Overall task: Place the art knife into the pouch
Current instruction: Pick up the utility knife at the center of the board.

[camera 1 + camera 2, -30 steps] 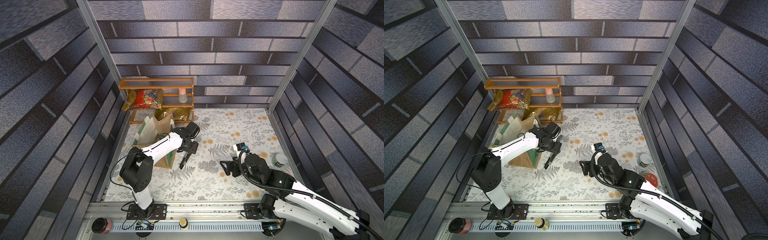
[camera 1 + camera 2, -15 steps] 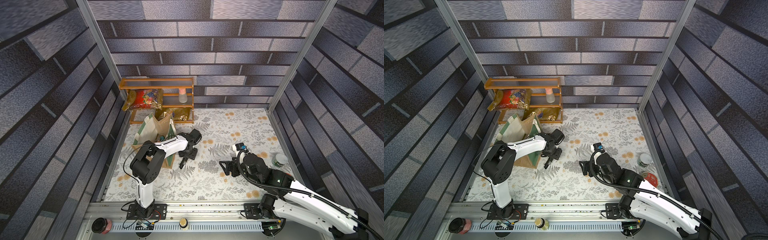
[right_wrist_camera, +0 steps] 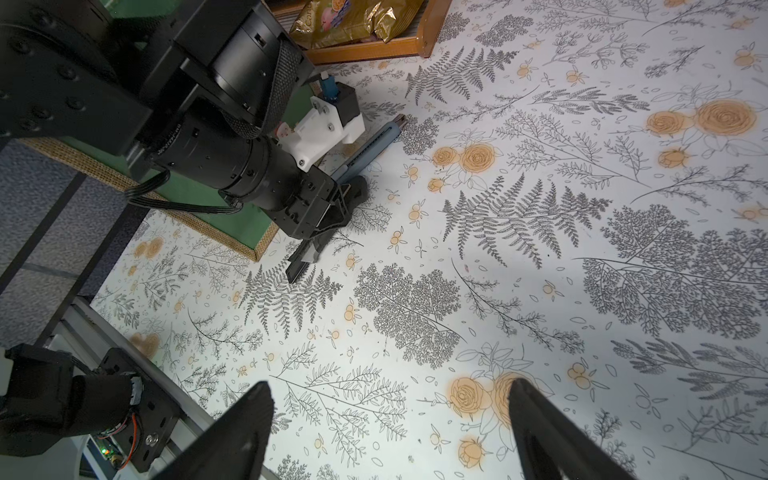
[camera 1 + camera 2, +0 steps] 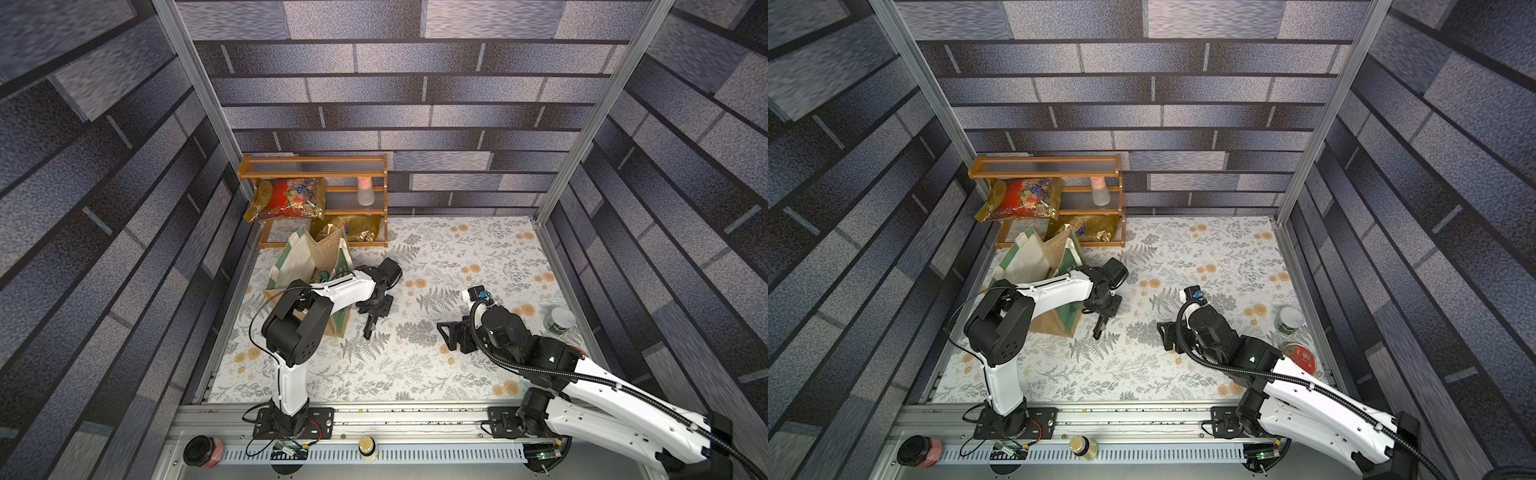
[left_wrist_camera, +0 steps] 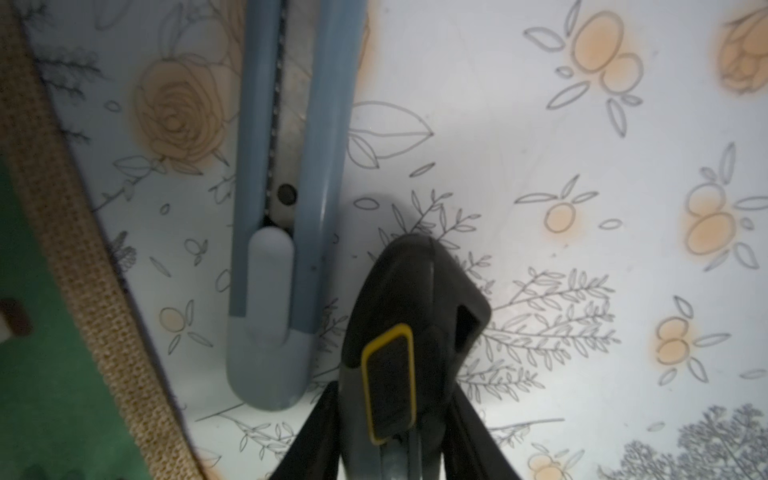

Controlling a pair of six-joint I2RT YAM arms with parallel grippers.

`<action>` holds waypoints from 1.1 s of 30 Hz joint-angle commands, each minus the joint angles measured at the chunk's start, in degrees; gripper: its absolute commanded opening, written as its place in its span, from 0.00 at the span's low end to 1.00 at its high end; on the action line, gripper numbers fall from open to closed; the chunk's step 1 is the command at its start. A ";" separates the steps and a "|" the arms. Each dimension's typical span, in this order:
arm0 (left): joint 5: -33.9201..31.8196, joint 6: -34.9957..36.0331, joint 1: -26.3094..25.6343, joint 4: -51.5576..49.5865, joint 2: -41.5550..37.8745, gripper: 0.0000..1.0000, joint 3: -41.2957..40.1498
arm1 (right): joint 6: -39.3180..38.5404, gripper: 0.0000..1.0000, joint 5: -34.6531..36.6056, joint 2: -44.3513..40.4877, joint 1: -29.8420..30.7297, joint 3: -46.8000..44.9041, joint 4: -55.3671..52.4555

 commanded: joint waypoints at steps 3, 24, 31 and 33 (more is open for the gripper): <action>-3.84 0.79 -1.18 -1.17 0.06 0.35 -0.57 | 1.51 0.90 -0.34 0.24 -0.40 -1.11 2.11; -9.52 1.97 0.28 -16.86 -17.89 0.36 15.36 | 9.10 0.87 3.35 6.50 -0.37 0.48 7.43; -6.34 3.34 3.17 -21.57 -23.34 0.37 25.72 | 10.45 0.86 2.35 11.82 -0.36 2.12 9.31; -4.63 3.26 5.75 -22.26 -24.62 0.37 27.84 | 10.10 0.86 1.66 13.84 -0.33 3.44 9.63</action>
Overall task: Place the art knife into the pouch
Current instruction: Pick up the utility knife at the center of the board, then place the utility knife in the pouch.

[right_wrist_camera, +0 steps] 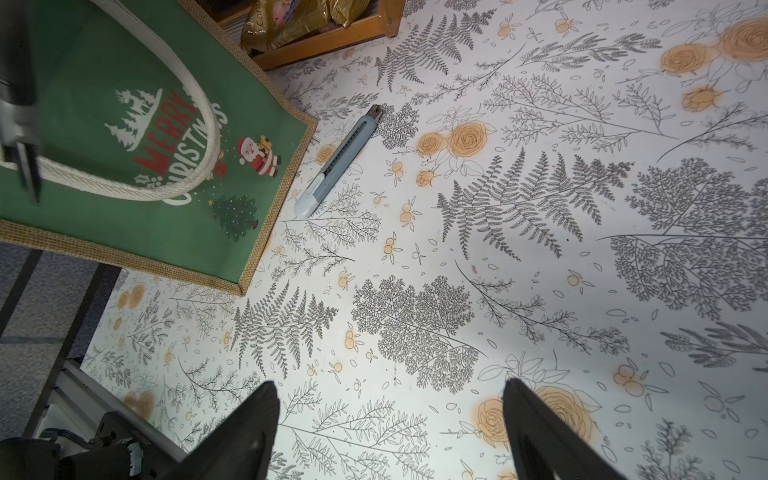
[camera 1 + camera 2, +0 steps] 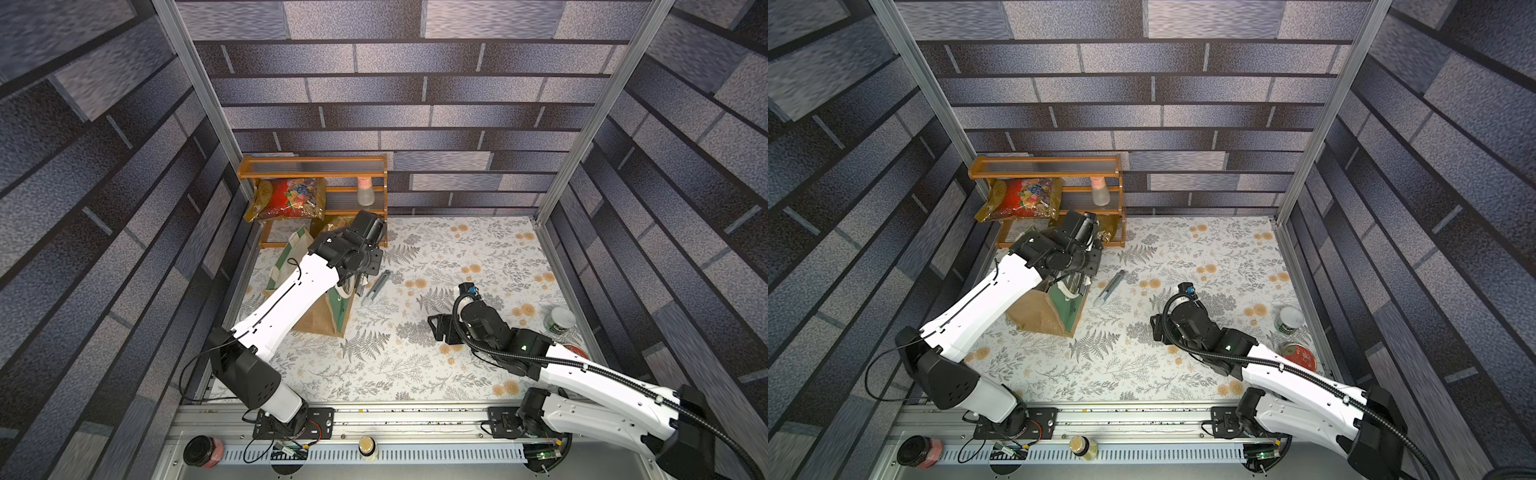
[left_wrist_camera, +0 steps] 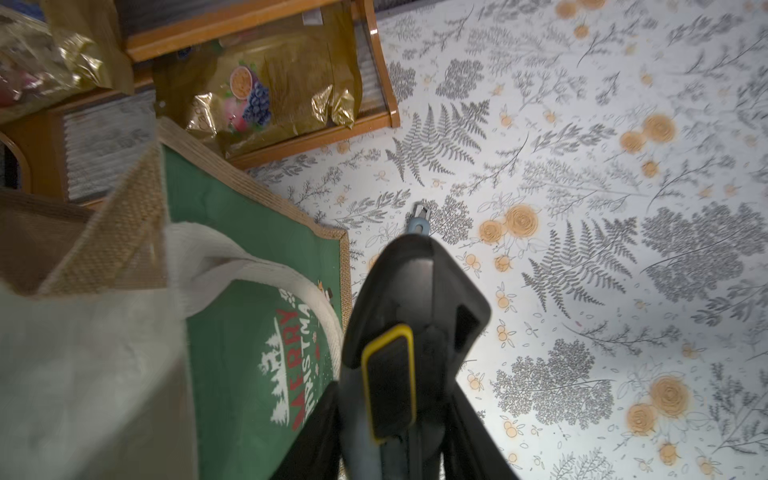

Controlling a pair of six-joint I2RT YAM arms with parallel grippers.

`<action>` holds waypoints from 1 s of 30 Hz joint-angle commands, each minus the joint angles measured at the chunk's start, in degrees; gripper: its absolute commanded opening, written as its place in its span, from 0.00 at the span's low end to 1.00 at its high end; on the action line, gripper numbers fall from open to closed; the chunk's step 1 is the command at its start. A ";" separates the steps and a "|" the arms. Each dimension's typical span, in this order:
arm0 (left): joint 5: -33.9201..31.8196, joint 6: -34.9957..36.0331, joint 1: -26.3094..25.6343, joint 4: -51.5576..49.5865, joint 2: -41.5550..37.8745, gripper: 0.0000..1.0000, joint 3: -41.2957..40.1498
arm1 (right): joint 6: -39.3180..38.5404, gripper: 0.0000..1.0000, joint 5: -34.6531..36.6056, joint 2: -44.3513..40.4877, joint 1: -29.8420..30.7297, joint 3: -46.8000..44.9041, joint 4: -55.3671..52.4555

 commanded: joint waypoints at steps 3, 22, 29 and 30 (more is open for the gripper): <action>5.02 1.35 8.50 -5.39 -4.58 0.37 5.79 | -0.21 0.86 -1.18 4.70 -0.32 5.49 1.54; 9.26 2.91 27.92 4.13 -9.17 0.40 -8.06 | -1.58 0.85 -3.76 8.68 -0.32 8.07 0.09; 7.84 3.77 27.34 4.08 -6.82 0.67 -9.63 | -1.31 0.99 -4.07 6.70 -0.38 5.75 0.22; 7.73 4.39 26.57 3.81 -6.90 0.81 -9.47 | -1.25 1.00 -3.95 6.33 -0.38 5.62 0.12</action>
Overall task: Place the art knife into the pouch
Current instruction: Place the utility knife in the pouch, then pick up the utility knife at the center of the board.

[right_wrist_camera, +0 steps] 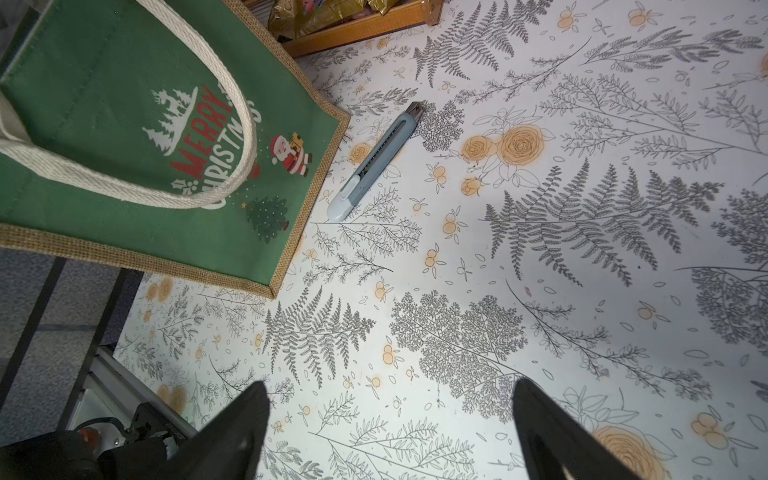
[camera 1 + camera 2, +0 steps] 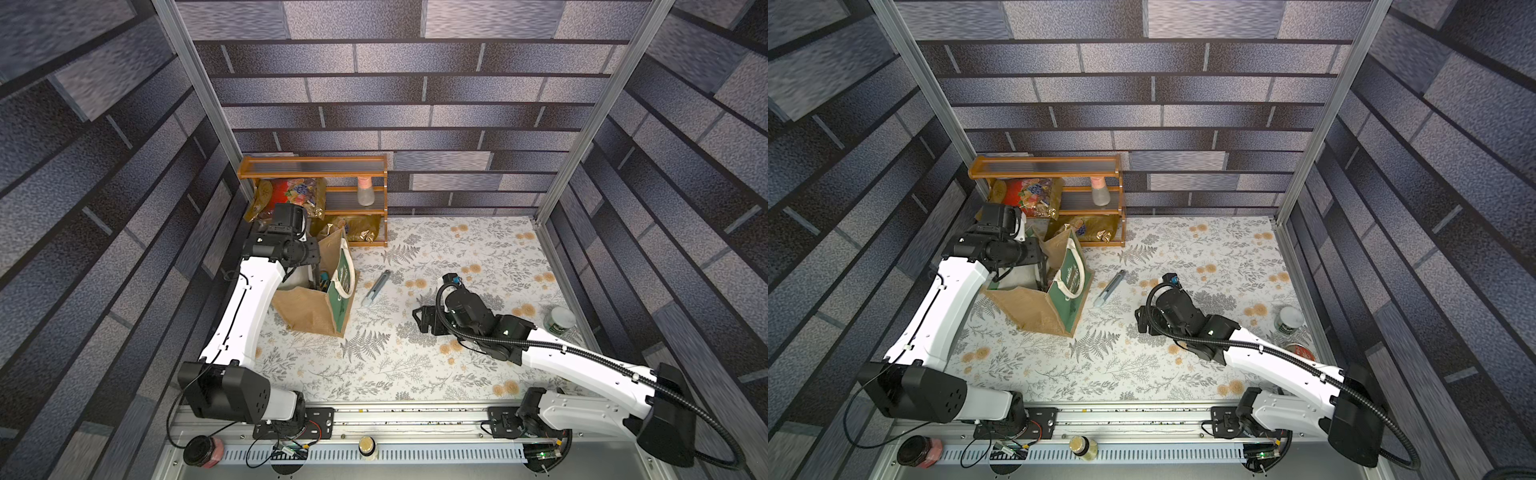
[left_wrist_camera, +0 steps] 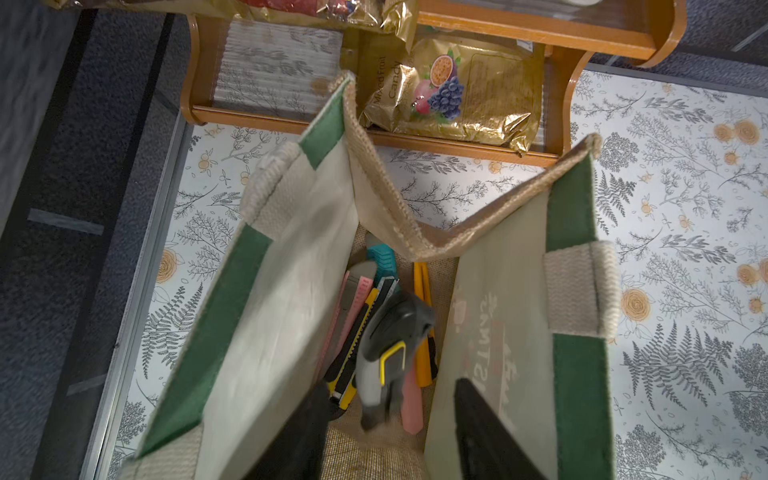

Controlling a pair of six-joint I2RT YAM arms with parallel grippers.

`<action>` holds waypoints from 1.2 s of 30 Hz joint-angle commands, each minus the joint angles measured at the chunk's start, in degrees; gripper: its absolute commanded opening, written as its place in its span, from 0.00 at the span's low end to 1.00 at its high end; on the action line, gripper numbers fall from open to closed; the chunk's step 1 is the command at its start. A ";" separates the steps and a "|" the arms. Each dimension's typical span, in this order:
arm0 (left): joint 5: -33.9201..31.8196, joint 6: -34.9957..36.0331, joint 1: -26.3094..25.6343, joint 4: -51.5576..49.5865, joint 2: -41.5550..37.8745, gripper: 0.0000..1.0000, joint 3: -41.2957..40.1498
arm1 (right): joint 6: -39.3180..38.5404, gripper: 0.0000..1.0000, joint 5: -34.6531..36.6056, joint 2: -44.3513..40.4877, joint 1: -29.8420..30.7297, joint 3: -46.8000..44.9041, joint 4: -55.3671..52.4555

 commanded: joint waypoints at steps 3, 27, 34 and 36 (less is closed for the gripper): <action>-5.34 3.55 -6.37 -0.87 -0.80 1.00 2.05 | -0.78 1.00 -0.15 -3.03 -0.35 -1.87 -0.54; -6.10 1.32 -31.74 2.52 15.96 1.00 18.47 | -4.77 1.00 1.14 -18.29 -0.40 -9.45 -0.75; 3.13 -0.21 -27.00 3.51 24.37 1.00 22.07 | -4.77 1.00 1.58 -21.04 -0.39 -11.69 0.07; 3.77 -0.60 -26.32 3.59 26.39 1.00 22.77 | -5.04 1.00 2.04 -21.27 -0.37 -11.67 -0.27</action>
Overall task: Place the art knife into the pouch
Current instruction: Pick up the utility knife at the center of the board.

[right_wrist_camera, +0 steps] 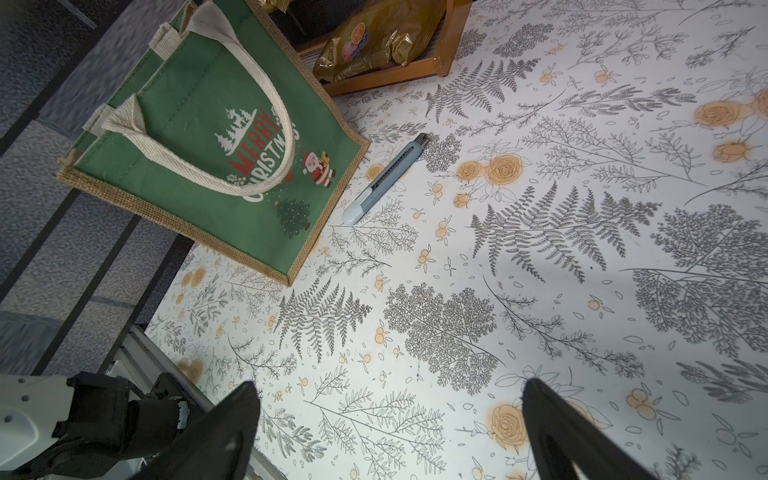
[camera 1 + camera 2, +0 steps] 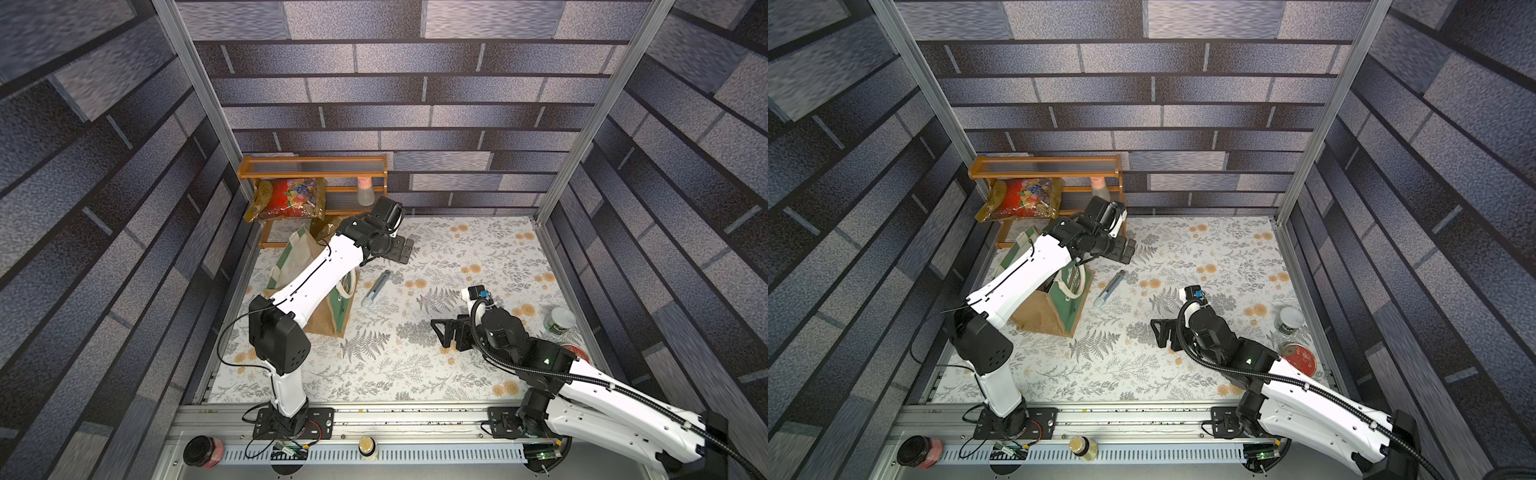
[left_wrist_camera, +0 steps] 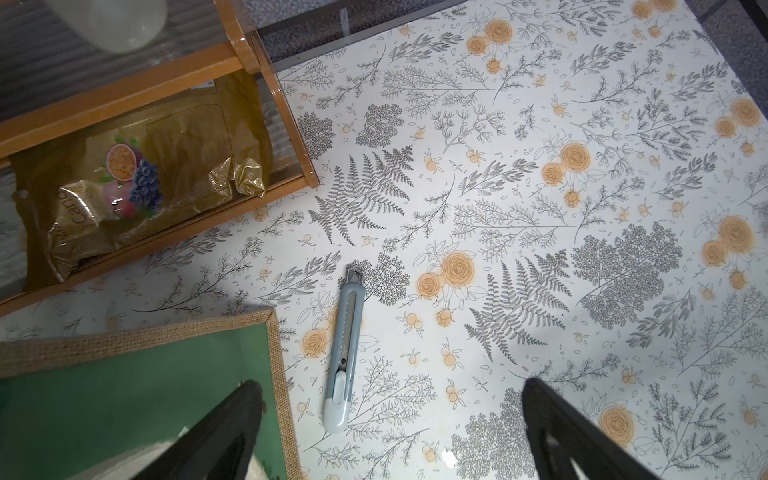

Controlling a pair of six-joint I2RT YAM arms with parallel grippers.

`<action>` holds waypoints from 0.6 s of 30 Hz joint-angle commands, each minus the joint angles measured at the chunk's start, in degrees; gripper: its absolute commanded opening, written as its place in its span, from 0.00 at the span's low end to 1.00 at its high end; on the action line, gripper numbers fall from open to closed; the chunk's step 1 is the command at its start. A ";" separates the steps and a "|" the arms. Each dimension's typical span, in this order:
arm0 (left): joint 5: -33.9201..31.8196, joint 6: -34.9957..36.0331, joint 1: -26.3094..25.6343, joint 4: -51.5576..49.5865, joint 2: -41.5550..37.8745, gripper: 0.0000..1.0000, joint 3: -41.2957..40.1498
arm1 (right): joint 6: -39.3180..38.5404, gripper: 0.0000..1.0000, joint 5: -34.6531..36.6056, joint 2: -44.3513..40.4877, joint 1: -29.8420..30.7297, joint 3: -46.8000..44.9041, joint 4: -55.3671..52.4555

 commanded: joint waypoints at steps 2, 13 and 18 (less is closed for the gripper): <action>4.04 -1.58 1.46 0.63 3.52 1.00 1.97 | -1.16 1.00 1.70 -1.00 -0.31 -0.81 -0.43; 4.99 -0.83 3.96 0.85 12.17 1.00 3.85 | 0.03 1.00 0.72 -1.36 -0.34 -2.03 0.14; 4.19 -0.35 4.50 0.19 15.31 1.00 4.68 | 0.41 1.00 0.17 -2.24 -0.31 -2.24 0.04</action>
